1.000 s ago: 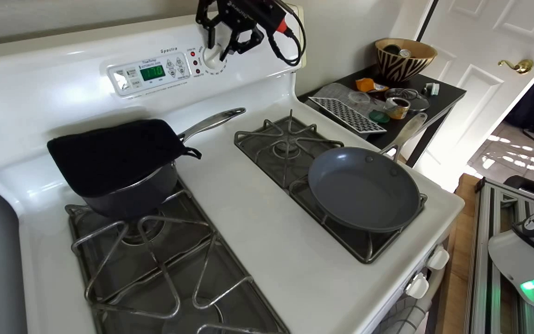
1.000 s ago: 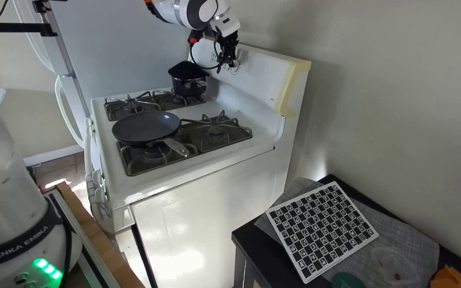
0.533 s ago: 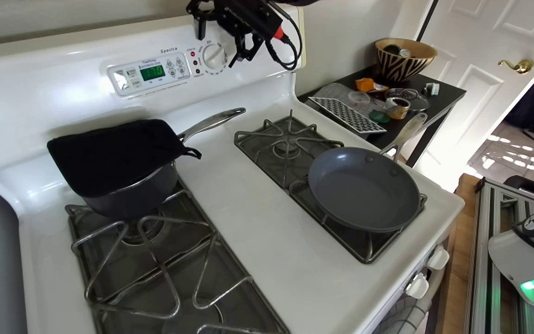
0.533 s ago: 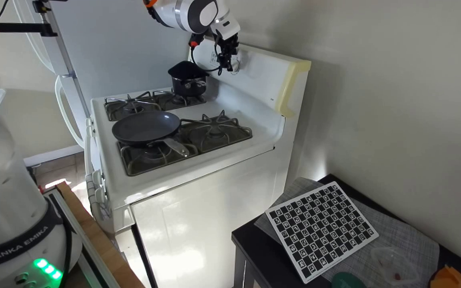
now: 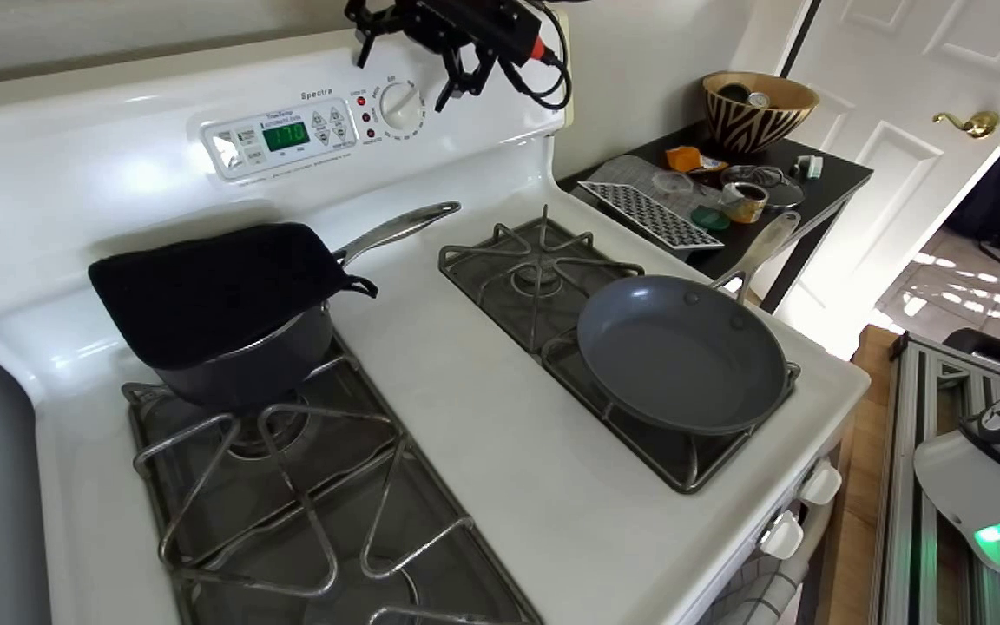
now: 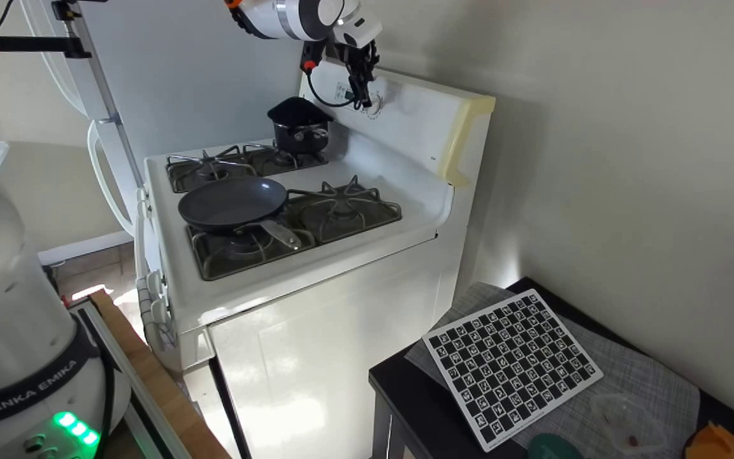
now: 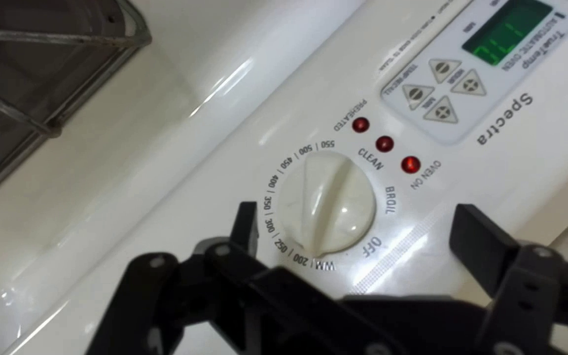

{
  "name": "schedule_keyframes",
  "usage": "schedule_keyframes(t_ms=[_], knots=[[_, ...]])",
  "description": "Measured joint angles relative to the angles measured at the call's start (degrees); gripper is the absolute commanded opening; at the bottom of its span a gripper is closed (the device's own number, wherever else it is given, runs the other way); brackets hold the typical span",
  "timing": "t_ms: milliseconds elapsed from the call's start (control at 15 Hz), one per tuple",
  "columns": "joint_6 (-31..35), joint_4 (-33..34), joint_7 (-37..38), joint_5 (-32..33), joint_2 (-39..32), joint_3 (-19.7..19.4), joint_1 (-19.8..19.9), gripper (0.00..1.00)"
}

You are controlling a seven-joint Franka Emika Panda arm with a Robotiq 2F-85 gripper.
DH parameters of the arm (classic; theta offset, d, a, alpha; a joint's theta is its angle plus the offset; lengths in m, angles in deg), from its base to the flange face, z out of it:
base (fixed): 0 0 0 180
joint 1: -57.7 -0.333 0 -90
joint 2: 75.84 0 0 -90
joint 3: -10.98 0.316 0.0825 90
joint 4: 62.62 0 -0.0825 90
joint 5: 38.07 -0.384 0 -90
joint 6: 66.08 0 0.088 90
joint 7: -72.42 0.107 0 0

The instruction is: Turn the knob to the right

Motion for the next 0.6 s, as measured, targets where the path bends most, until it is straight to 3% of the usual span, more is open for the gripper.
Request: schedule_keyframes(t_ms=[600], knots=[[-17.90, 4.26, -15.58, 4.18, 3.18, 1.46, -0.02, 1.00]])
